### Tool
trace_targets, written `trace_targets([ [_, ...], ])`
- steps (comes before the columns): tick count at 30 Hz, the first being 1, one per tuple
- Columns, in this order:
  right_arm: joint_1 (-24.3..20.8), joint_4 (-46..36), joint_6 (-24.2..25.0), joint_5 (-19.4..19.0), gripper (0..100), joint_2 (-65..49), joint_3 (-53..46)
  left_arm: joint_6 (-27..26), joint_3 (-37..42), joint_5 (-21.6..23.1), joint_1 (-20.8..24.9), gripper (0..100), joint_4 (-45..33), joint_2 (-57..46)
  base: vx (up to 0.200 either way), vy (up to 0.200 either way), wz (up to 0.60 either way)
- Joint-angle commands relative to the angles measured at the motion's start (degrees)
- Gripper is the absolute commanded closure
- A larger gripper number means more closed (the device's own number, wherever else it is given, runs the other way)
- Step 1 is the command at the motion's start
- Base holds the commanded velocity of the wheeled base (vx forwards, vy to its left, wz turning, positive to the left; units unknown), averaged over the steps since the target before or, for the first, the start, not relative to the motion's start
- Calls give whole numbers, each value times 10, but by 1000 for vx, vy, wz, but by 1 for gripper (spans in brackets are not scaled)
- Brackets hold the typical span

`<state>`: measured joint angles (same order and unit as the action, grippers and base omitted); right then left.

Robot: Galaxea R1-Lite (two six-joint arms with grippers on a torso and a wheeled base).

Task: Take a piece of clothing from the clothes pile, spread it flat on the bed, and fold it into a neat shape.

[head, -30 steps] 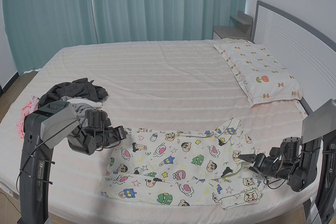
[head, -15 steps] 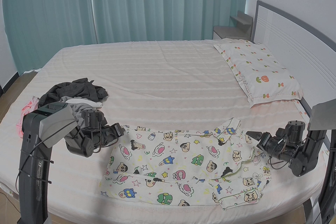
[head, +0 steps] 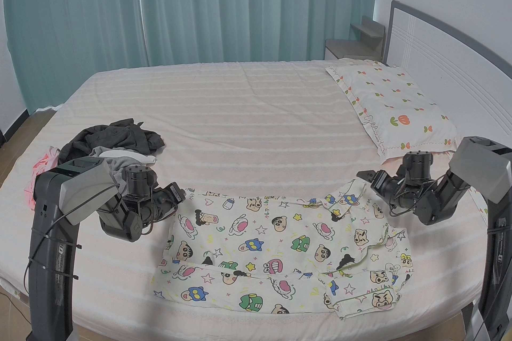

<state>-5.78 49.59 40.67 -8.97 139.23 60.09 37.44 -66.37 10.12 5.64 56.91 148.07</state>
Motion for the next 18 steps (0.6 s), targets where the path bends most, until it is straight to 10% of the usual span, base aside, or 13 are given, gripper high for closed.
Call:
trace_targets([
  [1, -20, -29, -1, 14, 0, 62, 54, 4, -2, -21, 0, 100, 4, 4, 0, 0, 0],
  [18, -78, 20, -1, 19, 0, -4, -1, 24, -3, -45, -5, 100, 5, 4, 0, 0, 0],
])
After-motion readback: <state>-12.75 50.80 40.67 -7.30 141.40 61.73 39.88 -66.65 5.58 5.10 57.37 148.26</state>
